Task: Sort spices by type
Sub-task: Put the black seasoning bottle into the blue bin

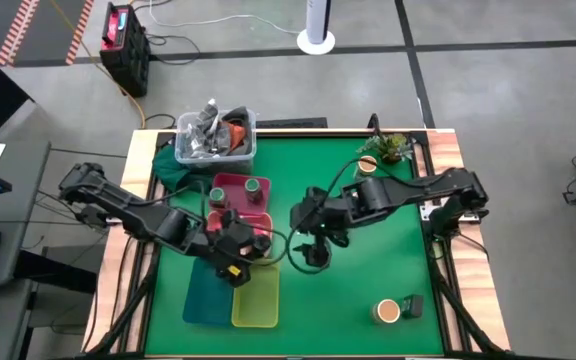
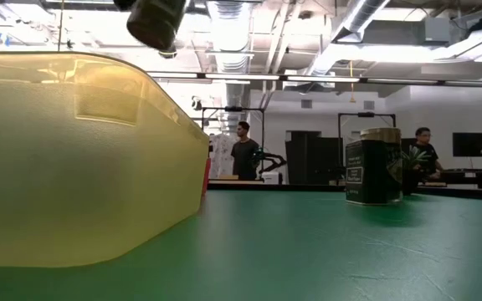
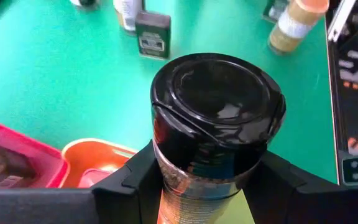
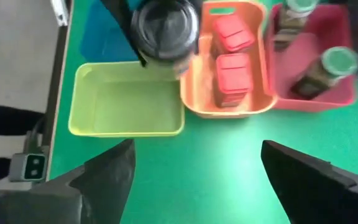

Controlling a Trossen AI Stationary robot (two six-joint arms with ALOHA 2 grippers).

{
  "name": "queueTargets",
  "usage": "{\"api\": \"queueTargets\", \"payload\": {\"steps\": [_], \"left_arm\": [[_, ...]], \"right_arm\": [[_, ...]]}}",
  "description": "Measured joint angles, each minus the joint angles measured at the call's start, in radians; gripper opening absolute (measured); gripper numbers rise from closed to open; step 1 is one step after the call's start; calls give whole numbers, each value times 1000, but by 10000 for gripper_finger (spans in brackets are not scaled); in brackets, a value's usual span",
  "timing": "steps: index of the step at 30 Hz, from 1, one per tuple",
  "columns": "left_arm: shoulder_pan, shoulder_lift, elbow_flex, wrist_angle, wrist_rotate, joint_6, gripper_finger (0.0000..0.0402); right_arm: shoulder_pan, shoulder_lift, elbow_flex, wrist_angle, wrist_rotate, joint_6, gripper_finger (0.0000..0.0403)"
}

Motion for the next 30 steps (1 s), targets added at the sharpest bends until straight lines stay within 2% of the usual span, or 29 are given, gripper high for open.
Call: {"api": "queueTargets", "payload": {"steps": [7, 12, 16, 23, 27, 30], "left_arm": [[-94, -86, 0, -111, -100, -117, 175], [-239, -103, 0, -247, -135, -254, 175], [-382, -105, -11, -296, -249, -414, 175], [-613, -104, -117, -295, -438, -684, 175], [-687, -104, -200, -294, -501, -738, 175], [-708, -101, -273, -275, -509, -749, 175]], "right_arm": [[28, -11, 0, -84, 88, 15, 364], [34, -11, 0, -133, 109, 43, 361], [42, -11, 0, -139, 124, 64, 360], [68, -11, 0, -125, 181, 151, 360], [82, -11, 0, -107, 274, 252, 360], [88, -10, 0, -73, 336, 358, 360]]}}
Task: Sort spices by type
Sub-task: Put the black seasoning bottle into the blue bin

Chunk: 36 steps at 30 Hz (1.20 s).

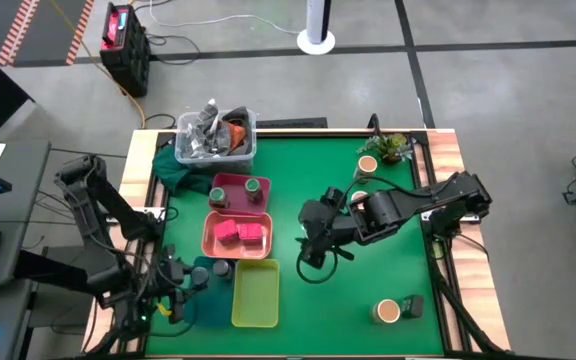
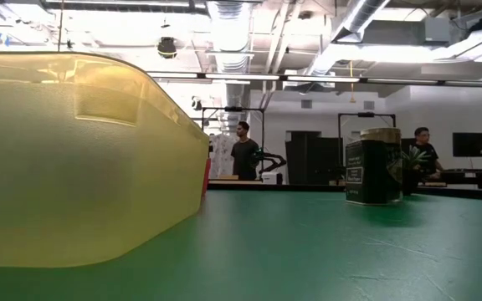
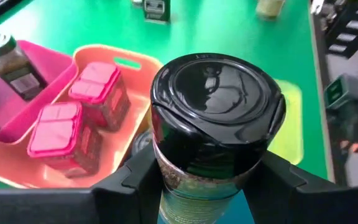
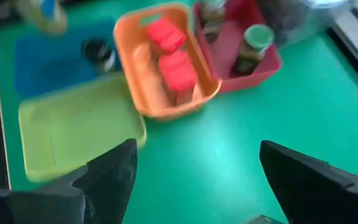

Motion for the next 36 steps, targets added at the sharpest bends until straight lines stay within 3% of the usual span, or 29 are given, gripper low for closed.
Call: {"api": "queueTargets", "payload": {"steps": [7, 14, 23, 36], "left_arm": [[-83, -1, -145, 121, -12, 18, 175], [-165, -1, -241, 88, -77, -161, 175], [-173, -1, -354, 86, -208, -280, 175], [-167, -2, -449, 130, -243, -474, 175]], "right_arm": [[7, 16, -1, 179, 103, 216, 360], [25, 34, -1, 272, 131, 364, 360], [51, 70, 0, 343, 203, 446, 360], [45, 73, -1, 337, 239, 486, 360]]}}
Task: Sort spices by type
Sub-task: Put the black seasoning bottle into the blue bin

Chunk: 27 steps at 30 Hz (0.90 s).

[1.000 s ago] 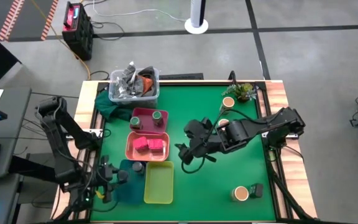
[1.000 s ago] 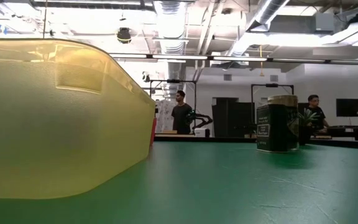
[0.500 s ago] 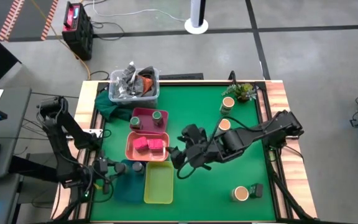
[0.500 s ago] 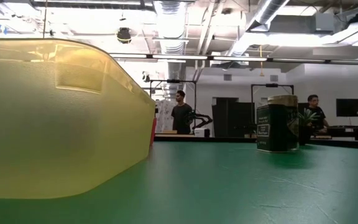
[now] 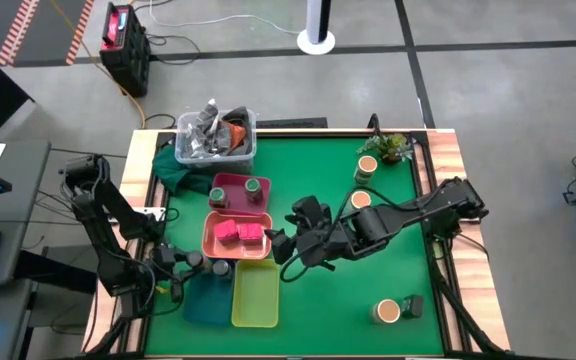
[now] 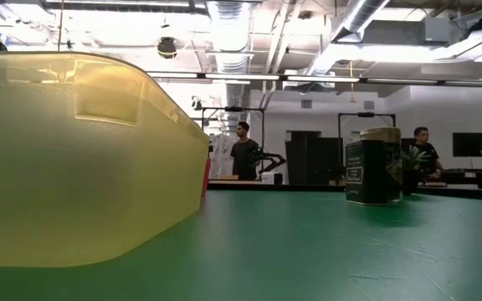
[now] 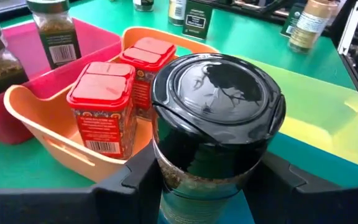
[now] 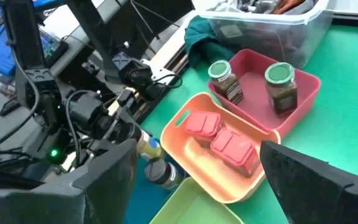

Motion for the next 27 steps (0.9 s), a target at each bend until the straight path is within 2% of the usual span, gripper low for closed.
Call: {"api": "queueTargets", "payload": {"steps": [6, 10, 18, 27], "left_arm": [[7, 0, -5, 1, 12, 30, 175], [27, 1, -7, 14, 77, 53, 175], [29, 2, -80, 262, 93, 130, 194], [86, 2, -81, 322, 70, 311, 202]], "right_arm": [[-17, 0, 0, -2, 0, -4, 360], [-23, 0, 0, 0, 0, -8, 360], [-23, 0, 0, 2, -1, -13, 360], [-6, 0, 0, 3, -2, -12, 360]]}}
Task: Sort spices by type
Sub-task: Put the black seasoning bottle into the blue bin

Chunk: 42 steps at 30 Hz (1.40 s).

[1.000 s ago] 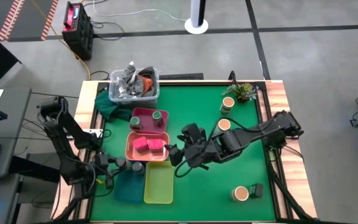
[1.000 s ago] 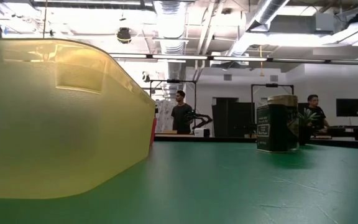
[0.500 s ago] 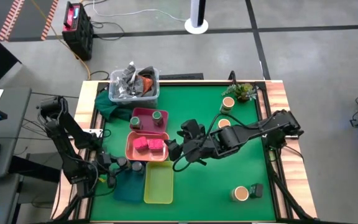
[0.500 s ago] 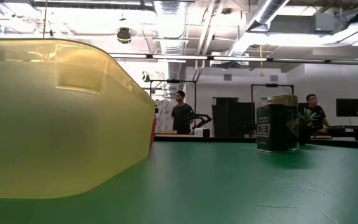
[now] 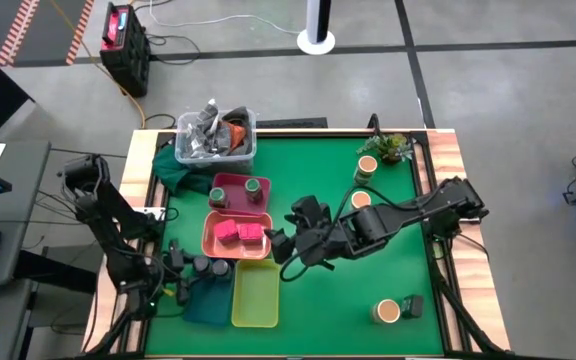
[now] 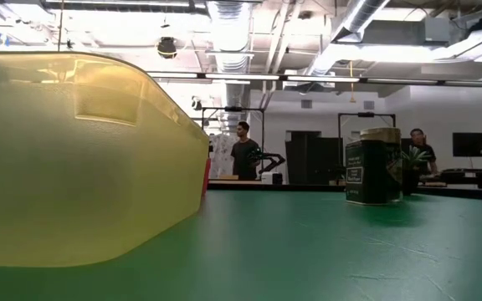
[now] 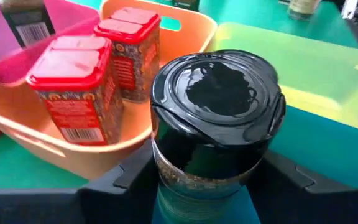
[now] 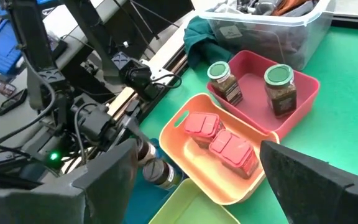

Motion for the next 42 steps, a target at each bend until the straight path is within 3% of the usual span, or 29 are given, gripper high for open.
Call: {"api": "queueTargets", "payload": {"steps": [7, 17, 26, 35, 42], "left_arm": [[58, 0, 0, 23, 36, 78, 205], [100, 0, 0, 49, 95, 96, 252], [101, 0, 16, 43, 128, 75, 252], [101, 0, 79, 39, 212, 155, 252], [103, 0, 119, -81, 215, 118, 252]], "right_arm": [[7, 0, 0, 2, 0, -4, 360], [13, 0, 0, 3, 0, -27, 360], [12, -1, 0, 1, -11, -37, 360], [12, -1, 0, -35, -58, -36, 360], [12, -1, 0, -38, -102, -72, 360]]}}
